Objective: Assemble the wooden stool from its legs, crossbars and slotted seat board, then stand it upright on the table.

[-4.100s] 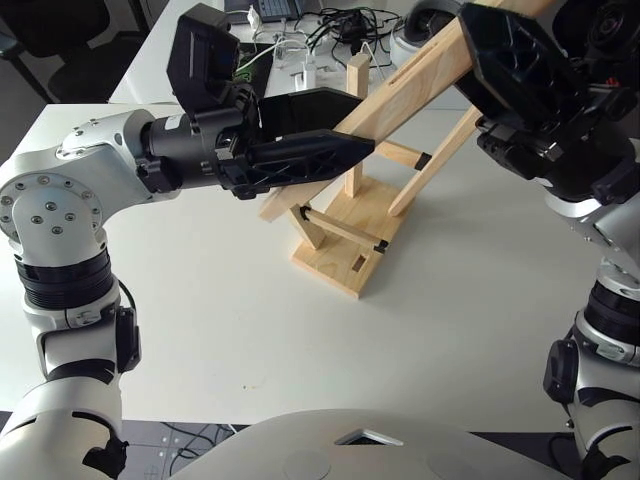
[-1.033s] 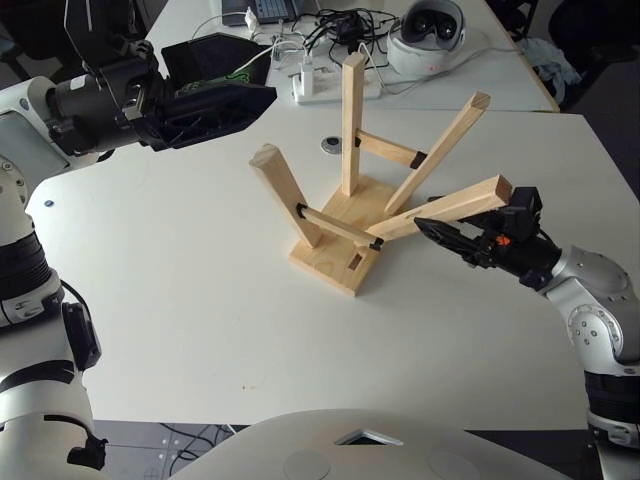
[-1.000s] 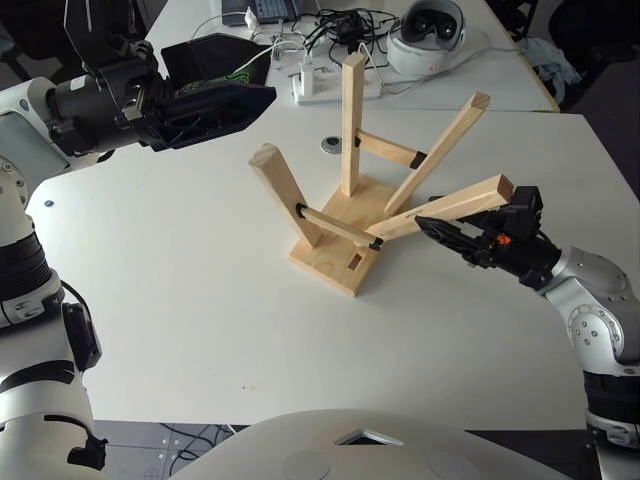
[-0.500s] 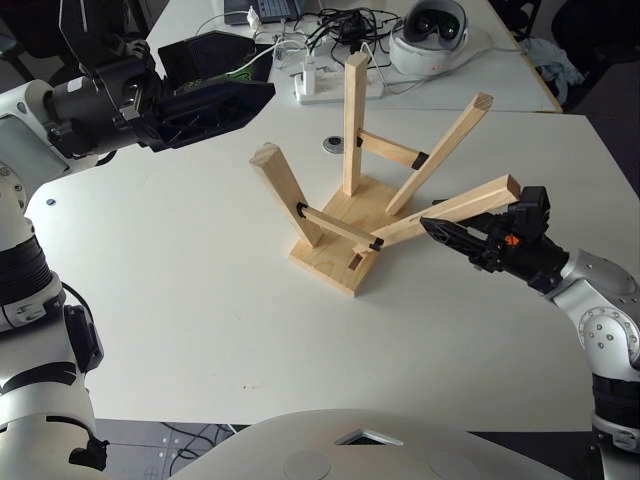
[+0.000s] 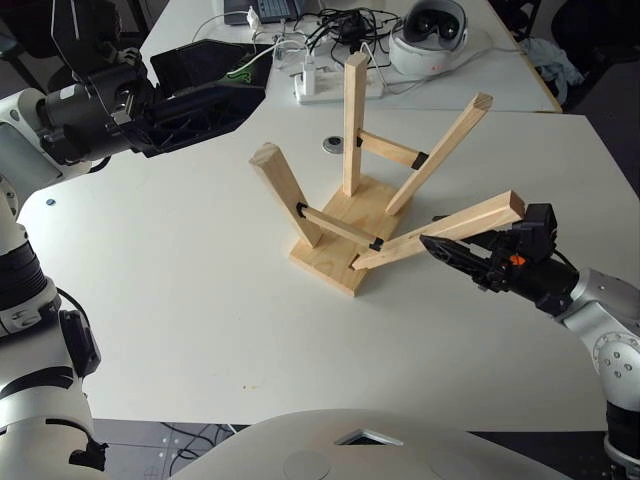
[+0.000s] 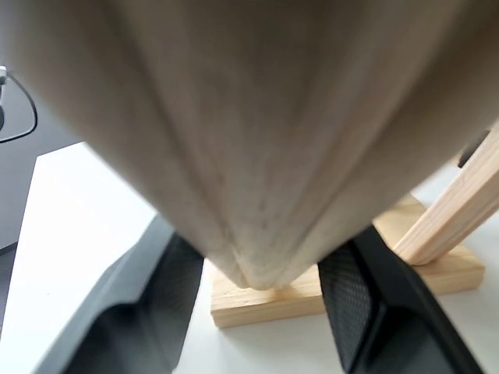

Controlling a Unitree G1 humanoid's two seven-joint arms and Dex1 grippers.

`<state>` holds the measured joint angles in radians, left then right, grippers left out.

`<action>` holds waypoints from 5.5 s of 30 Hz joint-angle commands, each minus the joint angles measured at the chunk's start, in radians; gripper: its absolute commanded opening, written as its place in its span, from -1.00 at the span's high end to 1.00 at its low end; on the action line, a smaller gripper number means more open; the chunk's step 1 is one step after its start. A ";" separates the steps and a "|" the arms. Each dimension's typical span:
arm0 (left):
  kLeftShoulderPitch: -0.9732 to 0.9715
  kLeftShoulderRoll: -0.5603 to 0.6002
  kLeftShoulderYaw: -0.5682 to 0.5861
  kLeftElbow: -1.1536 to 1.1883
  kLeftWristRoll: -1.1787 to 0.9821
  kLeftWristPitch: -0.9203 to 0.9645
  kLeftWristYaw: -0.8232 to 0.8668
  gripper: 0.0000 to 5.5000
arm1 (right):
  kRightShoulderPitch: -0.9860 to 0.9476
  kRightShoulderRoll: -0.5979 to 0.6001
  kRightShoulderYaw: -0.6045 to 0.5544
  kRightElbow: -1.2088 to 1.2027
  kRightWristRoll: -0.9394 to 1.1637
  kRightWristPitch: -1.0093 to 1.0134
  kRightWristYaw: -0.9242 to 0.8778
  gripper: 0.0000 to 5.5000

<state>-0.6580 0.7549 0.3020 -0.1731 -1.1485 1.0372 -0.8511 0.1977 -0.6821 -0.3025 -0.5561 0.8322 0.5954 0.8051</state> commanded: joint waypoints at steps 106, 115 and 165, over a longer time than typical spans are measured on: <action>0.211 -0.306 -0.570 -0.578 0.957 -0.375 0.726 -0.06 | -0.341 -0.237 0.568 0.110 -0.290 0.280 -0.228 0.25; 0.268 -0.364 -0.719 -0.428 0.983 -0.321 0.645 0.44 | -0.357 -0.223 0.596 0.109 -0.288 0.308 -0.247 0.25; 0.080 -0.383 -0.624 -0.427 1.203 -0.476 0.536 1.00 | -0.414 -0.210 0.659 0.115 -0.268 0.325 -0.262 0.25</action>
<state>-0.5501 0.3847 -0.3341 -0.6263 0.0249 0.5880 -0.3204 -0.3202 -0.8646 0.2152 -0.5272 0.6361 0.7393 0.5270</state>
